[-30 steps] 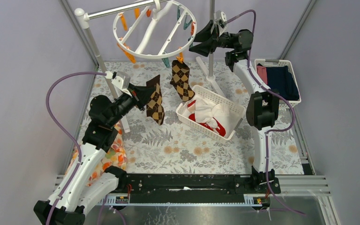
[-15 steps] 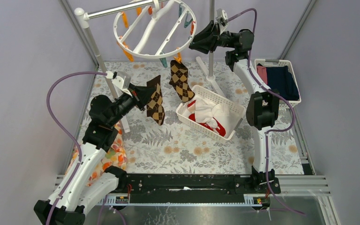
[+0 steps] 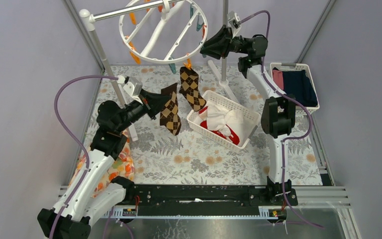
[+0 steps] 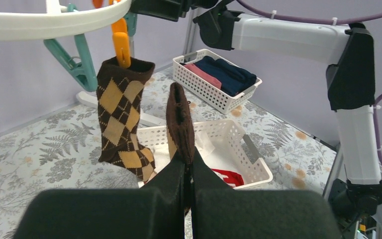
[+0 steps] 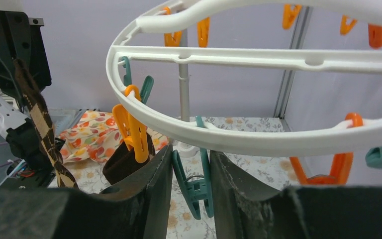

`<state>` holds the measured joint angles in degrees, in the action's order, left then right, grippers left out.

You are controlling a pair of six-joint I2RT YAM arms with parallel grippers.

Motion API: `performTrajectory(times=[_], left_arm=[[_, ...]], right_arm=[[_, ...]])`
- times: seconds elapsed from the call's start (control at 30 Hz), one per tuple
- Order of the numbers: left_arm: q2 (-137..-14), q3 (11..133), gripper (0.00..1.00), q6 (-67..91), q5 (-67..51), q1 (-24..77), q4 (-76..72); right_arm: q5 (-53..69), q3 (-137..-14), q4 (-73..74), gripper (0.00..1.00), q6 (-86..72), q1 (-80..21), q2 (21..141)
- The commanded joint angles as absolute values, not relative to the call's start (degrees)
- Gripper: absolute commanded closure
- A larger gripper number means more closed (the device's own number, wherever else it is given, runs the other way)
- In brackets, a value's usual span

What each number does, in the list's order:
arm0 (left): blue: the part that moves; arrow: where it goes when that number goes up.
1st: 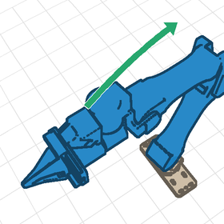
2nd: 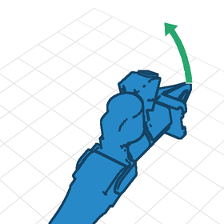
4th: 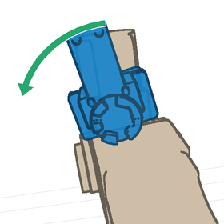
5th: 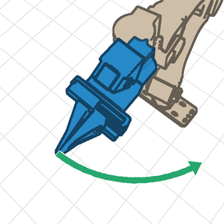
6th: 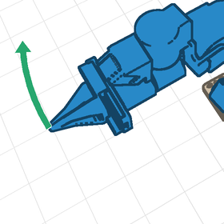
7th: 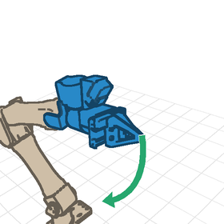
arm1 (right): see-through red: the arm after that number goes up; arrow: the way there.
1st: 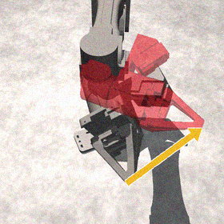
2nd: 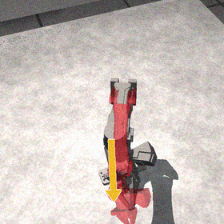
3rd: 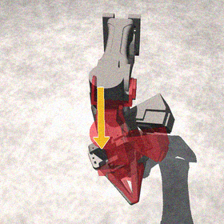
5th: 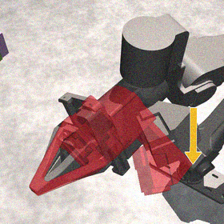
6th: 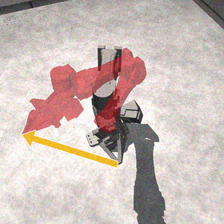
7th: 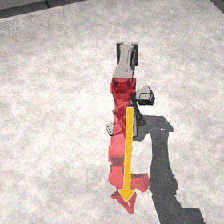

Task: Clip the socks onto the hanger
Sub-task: Open the clamp at the hanger.

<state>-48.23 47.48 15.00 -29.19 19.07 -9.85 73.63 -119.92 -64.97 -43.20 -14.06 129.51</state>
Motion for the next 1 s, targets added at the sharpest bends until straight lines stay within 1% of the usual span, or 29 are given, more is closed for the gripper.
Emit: performTrajectory(times=[0.0, 0.17, 0.33, 0.5, 0.6, 0.77, 0.97], left_arm=[[-49.3, 46.5, 1.00, 16.9, -33.2, 18.6, -15.2], [-52.3, 45.7, 1.00, 22.0, -36.8, 18.7, -20.0], [-57.6, 44.3, 1.00, 34.1, -38.6, 20.5, -28.9], [-59.9, 44.3, 1.00, 32.4, -30.3, 28.1, -30.3], [-62.4, 46.3, 1.00, 32.1, -27.8, 30.9, -32.5], [-67.6, 49.5, 1.00, 31.6, -21.7, 33.6, -34.3], [-72.0, 53.1, 1.00, 28.8, -7.9, 35.9, -30.8]], right_arm=[[71.1, -117.5, -63.2, 0.97, -44.6, -14.8, 124.1], [68.5, -115.2, -57.7, 0.99, -45.1, -14.8, 120.7], [66.7, -111.3, -56.7, 1.00, -47.4, -15.3, 117.2], [63.9, -107.4, -52.9, 1.00, -46.4, -15.9, 113.8], [62.4, -105.8, -51.5, 1.00, -46.3, -16.3, 112.1], [60.2, -103.1, -49.6, 1.00, -45.5, -17.1, 109.6], [56.7, -101.4, -42.7, 1.00, -40.4, -18.2, 106.8]])
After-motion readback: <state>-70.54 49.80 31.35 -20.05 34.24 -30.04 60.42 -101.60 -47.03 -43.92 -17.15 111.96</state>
